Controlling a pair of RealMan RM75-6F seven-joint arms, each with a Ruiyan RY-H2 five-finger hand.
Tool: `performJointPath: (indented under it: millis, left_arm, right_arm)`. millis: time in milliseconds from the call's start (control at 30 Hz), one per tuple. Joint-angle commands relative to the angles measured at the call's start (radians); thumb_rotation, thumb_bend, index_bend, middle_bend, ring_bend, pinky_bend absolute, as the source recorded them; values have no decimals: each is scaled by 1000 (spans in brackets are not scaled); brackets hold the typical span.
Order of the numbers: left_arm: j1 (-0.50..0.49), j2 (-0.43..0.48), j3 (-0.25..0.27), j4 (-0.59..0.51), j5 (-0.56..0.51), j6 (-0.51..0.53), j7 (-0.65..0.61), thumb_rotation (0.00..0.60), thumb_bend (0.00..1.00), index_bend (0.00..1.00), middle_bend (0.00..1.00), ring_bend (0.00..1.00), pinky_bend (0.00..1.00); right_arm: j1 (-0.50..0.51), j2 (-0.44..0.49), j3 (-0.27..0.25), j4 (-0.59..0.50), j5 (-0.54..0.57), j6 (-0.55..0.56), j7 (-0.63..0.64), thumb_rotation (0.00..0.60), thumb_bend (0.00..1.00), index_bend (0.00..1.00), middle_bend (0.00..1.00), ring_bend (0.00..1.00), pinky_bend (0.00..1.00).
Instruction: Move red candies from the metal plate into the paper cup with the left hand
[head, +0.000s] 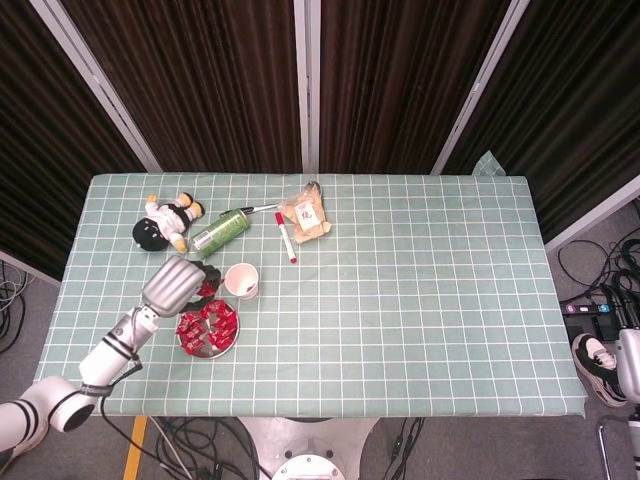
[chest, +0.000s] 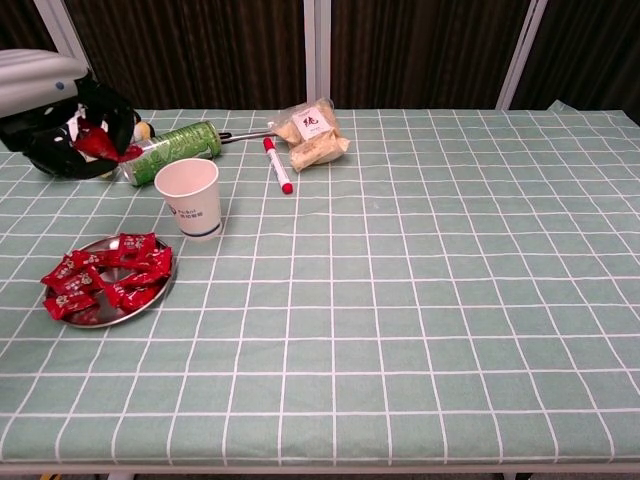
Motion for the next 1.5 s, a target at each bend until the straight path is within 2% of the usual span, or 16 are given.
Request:
performJointPath:
  millis: [33, 233, 433, 700, 867, 1100, 1500]
  left_arm:
    - [-56, -7, -36, 7, -39, -78, -25, 600, 413, 632, 692, 649, 873]
    - [-117, -46, -56, 32, -78, -168, -19, 600, 414, 625, 688, 647, 872]
    - [-146, -70, -58, 60, -106, -215, 3, 600, 414, 620, 681, 642, 864]
    - [-160, -79, -53, 51, -128, -236, 36, 600, 411, 596, 660, 613, 835]
    - [-163, -71, -48, 33, -144, -249, 58, 600, 406, 546, 600, 527, 758]
    - [-163, -52, -41, 0, -162, -257, 85, 600, 406, 480, 548, 473, 682]
    - [-160, -41, -37, -23, -192, -261, 124, 600, 406, 429, 496, 431, 643]
  right_arm:
    - [0, 0, 0, 0, 1, 0, 1, 600, 98, 0, 104, 69, 188]
    - [-3, 0, 0, 4, 9, -2, 2, 600, 98, 0, 104, 69, 188]
    - [-1, 0, 2, 5, 12, -7, 2, 600, 98, 0, 104, 68, 189]
    - [1, 0, 3, 7, 17, -14, 6, 600, 98, 0, 104, 68, 189]
    - [-4, 0, 2, 11, 23, -13, 10, 600, 98, 0, 104, 69, 190]
    - [-5, -2, 1, 14, 19, -13, 16, 600, 98, 0, 105, 68, 190]
    - [-5, -3, 2, 15, 18, -12, 18, 600, 99, 0, 108, 69, 197]
